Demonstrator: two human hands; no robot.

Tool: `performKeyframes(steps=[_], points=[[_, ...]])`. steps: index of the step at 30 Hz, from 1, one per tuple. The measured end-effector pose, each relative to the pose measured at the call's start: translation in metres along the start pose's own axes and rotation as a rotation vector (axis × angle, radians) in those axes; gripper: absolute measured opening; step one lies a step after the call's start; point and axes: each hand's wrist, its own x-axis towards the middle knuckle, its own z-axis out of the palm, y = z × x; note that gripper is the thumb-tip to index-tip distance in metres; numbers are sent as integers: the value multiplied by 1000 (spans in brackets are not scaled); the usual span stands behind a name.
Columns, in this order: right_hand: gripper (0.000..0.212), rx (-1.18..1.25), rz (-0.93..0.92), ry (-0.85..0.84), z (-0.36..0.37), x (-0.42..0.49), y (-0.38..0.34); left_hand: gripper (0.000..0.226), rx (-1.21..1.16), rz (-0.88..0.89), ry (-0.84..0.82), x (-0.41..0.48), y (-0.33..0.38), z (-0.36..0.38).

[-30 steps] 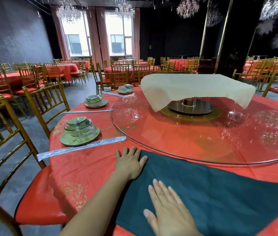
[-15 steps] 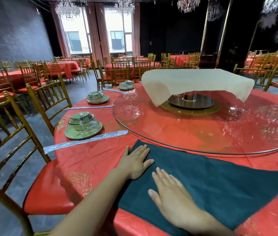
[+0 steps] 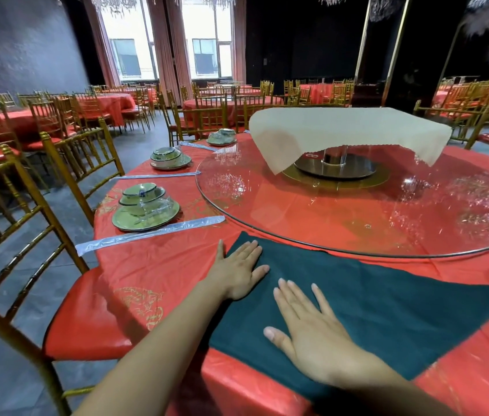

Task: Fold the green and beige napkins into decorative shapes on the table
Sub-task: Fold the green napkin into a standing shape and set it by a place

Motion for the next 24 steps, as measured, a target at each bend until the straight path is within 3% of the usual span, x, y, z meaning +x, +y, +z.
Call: performKeyframes(steps=[3, 8, 10, 13, 14, 15, 18, 24], points=[[74, -31, 42, -13, 13, -25, 7, 60, 8, -1, 2, -1, 1, -1], [65, -42, -57, 85, 22, -46, 13, 59, 17, -3, 14, -3, 2, -2], [63, -17, -32, -9, 22, -49, 17, 59, 18, -2, 18, -3, 2, -2], [85, 10, 2, -51, -12, -49, 10, 59, 18, -5, 22, -3, 1, -1], [98, 91, -39, 28, -20, -45, 8, 59, 18, -4, 22, -2, 1, -1], [105, 208, 0, -2, -31, -44, 4, 59, 20, -4, 22, -3, 2, -1], [109, 295, 12, -19, -39, -32, -10, 58, 31, -8, 23, -2, 2, -1], [107, 196, -5, -55, -1, -28, -16, 58, 17, -9, 40, -1, -2, 2]])
